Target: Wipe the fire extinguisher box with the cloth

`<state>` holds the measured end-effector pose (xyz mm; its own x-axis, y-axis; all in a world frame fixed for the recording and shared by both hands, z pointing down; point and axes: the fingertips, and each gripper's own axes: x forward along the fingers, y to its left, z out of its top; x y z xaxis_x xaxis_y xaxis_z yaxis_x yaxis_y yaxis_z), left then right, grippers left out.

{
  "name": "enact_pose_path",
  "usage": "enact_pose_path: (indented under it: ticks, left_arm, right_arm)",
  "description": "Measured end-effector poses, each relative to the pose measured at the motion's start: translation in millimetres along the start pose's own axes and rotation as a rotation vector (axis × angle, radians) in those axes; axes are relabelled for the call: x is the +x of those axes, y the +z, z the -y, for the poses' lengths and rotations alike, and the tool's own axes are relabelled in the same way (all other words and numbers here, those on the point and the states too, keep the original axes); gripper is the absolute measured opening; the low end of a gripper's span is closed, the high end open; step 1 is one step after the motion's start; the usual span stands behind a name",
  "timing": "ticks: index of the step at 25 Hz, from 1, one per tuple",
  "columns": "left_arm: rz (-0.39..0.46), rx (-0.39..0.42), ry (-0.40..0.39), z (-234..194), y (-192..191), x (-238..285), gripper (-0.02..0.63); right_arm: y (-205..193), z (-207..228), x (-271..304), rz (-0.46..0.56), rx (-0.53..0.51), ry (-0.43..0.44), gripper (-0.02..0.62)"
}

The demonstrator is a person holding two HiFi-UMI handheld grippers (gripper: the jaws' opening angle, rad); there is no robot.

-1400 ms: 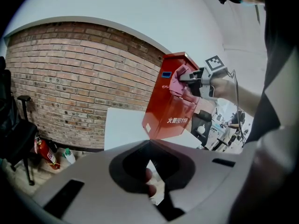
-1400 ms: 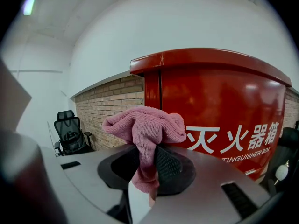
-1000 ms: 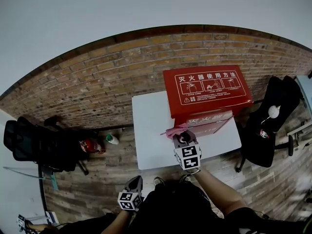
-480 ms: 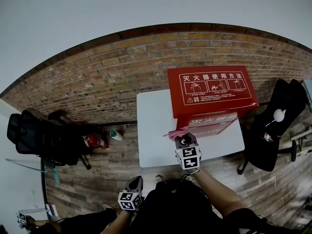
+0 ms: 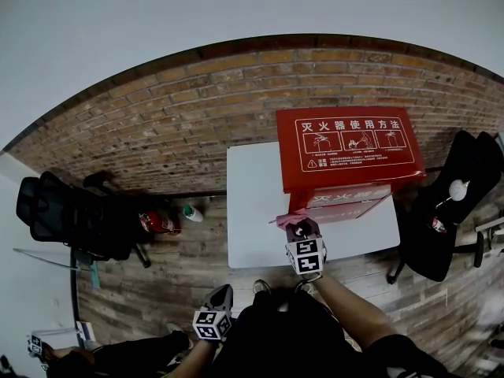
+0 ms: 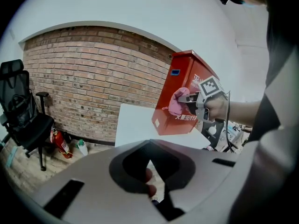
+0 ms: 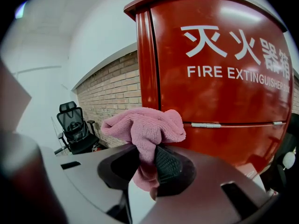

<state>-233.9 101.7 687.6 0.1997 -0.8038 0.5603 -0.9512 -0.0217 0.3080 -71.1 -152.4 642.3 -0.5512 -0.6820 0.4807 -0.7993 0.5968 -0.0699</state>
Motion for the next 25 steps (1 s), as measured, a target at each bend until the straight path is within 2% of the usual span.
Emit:
enact_pose_path:
  ticks: [25]
  left_arm:
    - [-0.020,-0.045,0.082,-2.7,-14.9,-10.4,0.017]
  right_arm:
    - [-75.0,4.9,39.9,-0.116,0.060,0.048,0.095]
